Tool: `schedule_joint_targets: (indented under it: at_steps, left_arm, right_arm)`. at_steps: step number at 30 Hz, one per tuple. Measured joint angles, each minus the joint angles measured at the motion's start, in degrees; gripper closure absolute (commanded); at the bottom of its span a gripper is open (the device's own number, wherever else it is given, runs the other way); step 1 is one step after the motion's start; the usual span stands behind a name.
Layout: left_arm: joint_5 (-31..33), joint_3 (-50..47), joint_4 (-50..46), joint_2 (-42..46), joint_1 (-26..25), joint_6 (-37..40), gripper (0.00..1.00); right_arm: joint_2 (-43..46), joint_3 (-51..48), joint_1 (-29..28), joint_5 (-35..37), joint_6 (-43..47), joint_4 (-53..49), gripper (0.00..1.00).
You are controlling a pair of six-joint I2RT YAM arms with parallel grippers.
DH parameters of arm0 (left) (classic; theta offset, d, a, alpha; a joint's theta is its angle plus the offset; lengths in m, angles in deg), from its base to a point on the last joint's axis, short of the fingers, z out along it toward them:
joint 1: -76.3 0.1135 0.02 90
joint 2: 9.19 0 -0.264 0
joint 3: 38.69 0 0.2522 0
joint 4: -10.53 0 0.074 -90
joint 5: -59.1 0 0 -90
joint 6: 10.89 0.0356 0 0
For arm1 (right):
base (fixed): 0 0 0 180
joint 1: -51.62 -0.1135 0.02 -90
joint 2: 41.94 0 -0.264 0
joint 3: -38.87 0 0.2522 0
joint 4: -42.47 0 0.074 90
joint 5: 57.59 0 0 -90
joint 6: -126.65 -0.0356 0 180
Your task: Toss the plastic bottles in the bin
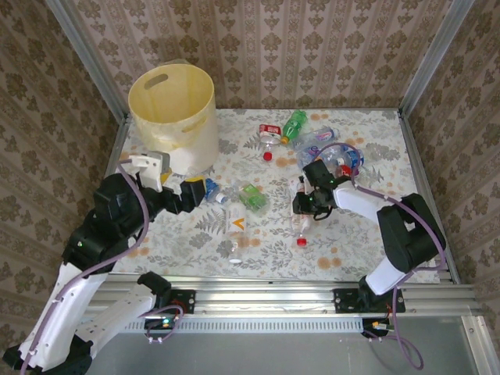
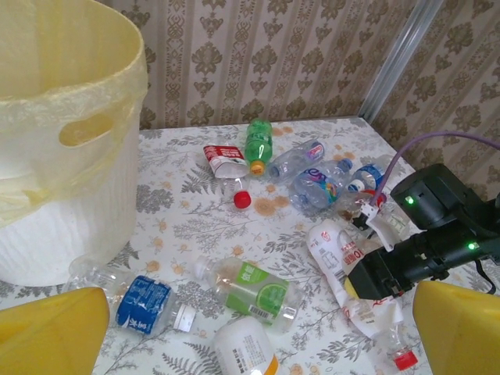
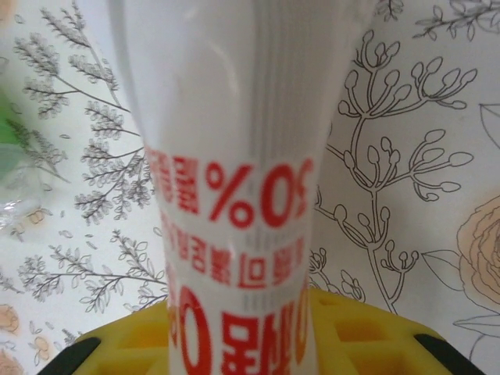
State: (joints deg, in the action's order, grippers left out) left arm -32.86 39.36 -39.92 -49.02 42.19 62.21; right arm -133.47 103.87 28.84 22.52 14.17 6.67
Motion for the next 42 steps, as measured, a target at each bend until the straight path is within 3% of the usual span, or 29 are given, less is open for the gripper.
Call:
schedule_joint_targets:
  at_steps: [6, 12, 21, 33, 42]
  left_arm:
    - [-4.2, -2.8, 5.6, -2.7, 0.0, -1.9, 0.00]
    - [-8.9, -5.5, 13.8, -8.5, -1.0, -4.5, 0.00]
    - [-16.2, -6.7, 28.4, -19.6, -8.0, -4.2, 0.00]
    - [-32.1, -2.2, 43.2, -33.0, -9.4, -1.9, 0.03]
    - [-40.0, -0.1, 49.9, -37.0, -9.4, -2.2, 0.20]
  right_arm:
    - [6.5, -0.1, 0.0, -1.0, 0.2, 0.0, 0.71]
    - [18.8, -1.2, 0.0, -2.7, 1.8, 0.1, 0.72]
    - [36.1, -1.4, 0.0, -9.6, 6.8, 4.3, 0.71]
    - [42.7, -4.8, -0.4, -20.9, 8.9, 10.9, 0.71]
    - [45.2, -6.7, -1.6, -23.5, 9.1, 14.2, 0.70]
